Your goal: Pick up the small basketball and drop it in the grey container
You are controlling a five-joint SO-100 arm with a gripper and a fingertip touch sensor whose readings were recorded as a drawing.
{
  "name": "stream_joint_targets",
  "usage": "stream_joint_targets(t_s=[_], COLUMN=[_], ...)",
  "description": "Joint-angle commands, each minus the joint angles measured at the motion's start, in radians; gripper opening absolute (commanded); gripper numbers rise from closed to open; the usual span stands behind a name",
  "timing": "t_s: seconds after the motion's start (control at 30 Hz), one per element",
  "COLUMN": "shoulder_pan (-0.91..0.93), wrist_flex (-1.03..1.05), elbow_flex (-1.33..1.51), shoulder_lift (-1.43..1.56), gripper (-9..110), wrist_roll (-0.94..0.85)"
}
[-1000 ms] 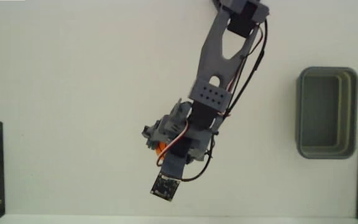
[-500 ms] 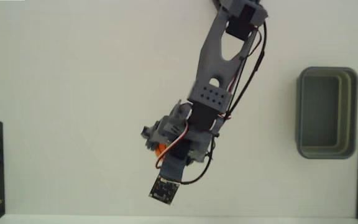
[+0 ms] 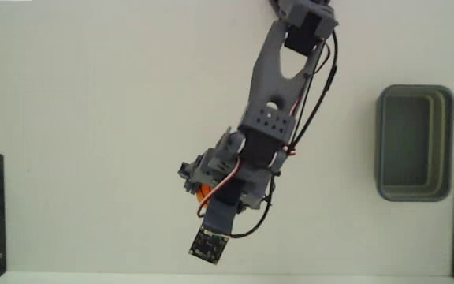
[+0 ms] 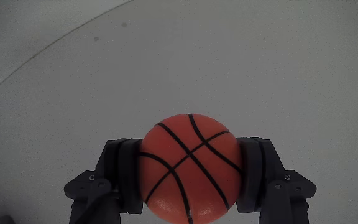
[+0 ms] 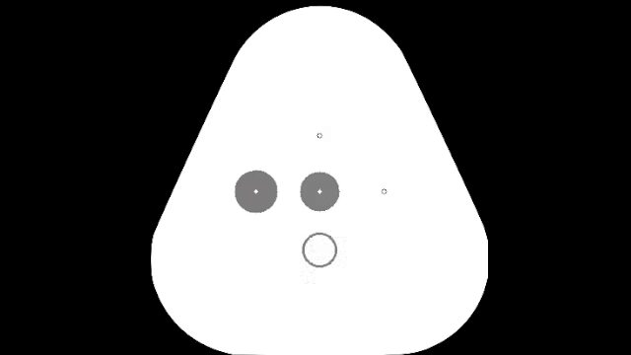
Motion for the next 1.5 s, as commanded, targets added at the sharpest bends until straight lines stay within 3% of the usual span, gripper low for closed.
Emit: stream_joint_targets(t_s=[0.0, 0.8, 1.47], shoulder_pan=[0.029, 0.003, -0.225], wrist_flex=[0.031, 0.035, 0.025], elbow_flex=[-0.074, -0.071, 0.018], shoulder_lift=[0.022, 0.028, 0.107], gripper=[81, 81, 81], wrist_roll=[0.005, 0.005, 0.005])
